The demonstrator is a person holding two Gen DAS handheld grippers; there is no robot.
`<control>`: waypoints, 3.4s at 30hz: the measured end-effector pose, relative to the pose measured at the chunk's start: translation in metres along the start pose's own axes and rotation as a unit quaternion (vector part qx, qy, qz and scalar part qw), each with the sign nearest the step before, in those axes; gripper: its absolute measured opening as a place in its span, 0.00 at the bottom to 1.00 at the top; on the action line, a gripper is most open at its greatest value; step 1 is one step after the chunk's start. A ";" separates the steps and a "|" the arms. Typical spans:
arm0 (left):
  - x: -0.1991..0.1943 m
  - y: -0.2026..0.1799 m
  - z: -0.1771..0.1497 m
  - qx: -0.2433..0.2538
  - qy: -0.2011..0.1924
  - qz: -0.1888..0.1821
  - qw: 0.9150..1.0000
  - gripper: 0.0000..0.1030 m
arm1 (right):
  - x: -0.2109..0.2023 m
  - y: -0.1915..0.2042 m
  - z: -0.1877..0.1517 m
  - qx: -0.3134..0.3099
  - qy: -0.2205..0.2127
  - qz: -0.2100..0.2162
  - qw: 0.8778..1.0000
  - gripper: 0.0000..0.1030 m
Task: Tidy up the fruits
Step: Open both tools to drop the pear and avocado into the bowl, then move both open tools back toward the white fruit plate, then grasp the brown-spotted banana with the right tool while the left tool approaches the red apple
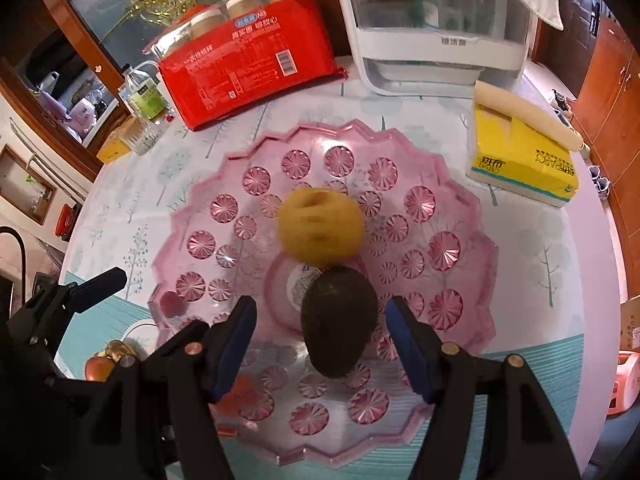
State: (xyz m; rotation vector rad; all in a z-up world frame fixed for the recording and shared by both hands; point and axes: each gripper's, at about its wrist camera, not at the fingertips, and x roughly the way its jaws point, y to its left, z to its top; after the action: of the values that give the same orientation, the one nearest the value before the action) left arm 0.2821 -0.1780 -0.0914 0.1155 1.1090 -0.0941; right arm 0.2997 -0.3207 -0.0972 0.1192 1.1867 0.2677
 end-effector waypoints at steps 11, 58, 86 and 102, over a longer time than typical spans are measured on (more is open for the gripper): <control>-0.017 0.007 -0.009 -0.014 -0.011 0.004 1.000 0.88 | -0.013 -0.001 -0.007 0.003 -0.010 -0.012 1.000 0.66; -0.160 0.178 -0.111 -0.062 -0.092 -0.006 0.994 0.91 | -0.105 0.101 -0.109 0.024 -0.067 -0.059 0.996 0.66; -0.077 0.239 -0.175 0.057 0.013 -0.098 0.993 0.92 | -0.029 0.225 -0.156 0.059 -0.027 -0.105 0.992 0.66; -0.032 0.222 -0.183 0.062 0.070 -0.148 0.985 0.92 | 0.020 0.221 -0.146 0.026 0.013 -0.084 0.996 0.66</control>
State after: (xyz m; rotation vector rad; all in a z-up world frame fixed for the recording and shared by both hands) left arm 0.1352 0.0680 -0.1332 0.0688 1.2556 -0.4268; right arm 0.1396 -0.1095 -0.1188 0.0611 1.2231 0.0906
